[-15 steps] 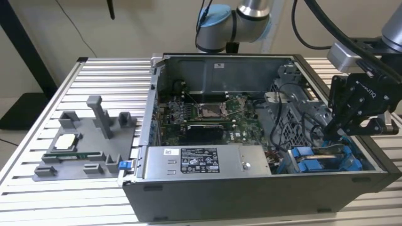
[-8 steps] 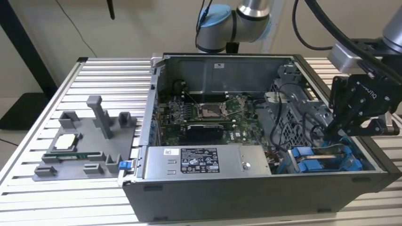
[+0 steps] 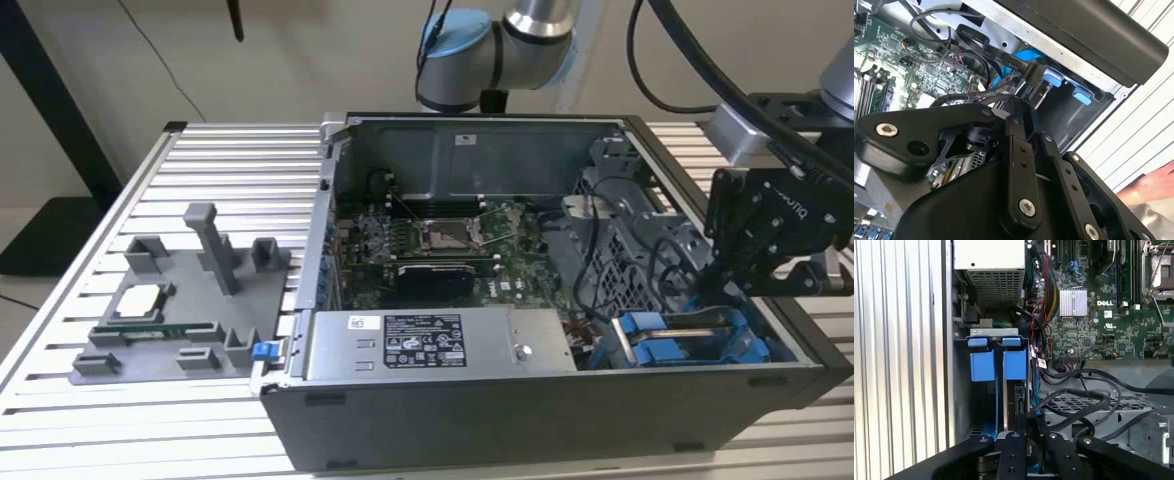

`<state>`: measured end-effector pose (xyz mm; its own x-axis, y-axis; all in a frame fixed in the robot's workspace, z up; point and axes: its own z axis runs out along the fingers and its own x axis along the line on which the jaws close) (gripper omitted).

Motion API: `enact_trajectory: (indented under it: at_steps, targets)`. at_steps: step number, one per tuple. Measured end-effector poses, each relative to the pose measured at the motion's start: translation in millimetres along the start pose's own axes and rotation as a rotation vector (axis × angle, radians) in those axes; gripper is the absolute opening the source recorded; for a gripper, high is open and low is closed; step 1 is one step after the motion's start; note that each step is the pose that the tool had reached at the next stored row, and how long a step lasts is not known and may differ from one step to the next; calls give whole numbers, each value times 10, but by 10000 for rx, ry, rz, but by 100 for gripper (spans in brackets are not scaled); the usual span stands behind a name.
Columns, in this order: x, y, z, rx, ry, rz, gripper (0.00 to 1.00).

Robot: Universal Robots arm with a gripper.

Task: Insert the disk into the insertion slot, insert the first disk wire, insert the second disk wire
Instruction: 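Insert the first disk wire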

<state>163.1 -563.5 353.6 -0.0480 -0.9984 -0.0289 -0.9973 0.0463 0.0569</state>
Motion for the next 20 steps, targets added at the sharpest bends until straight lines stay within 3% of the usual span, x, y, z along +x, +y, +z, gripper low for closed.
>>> enact_trajectory:
  at_steps: [9,20]
  targets:
    - [61,-16,38,0,-1,-4,0]
    - [65,-19,66,-8,17,-314,0]
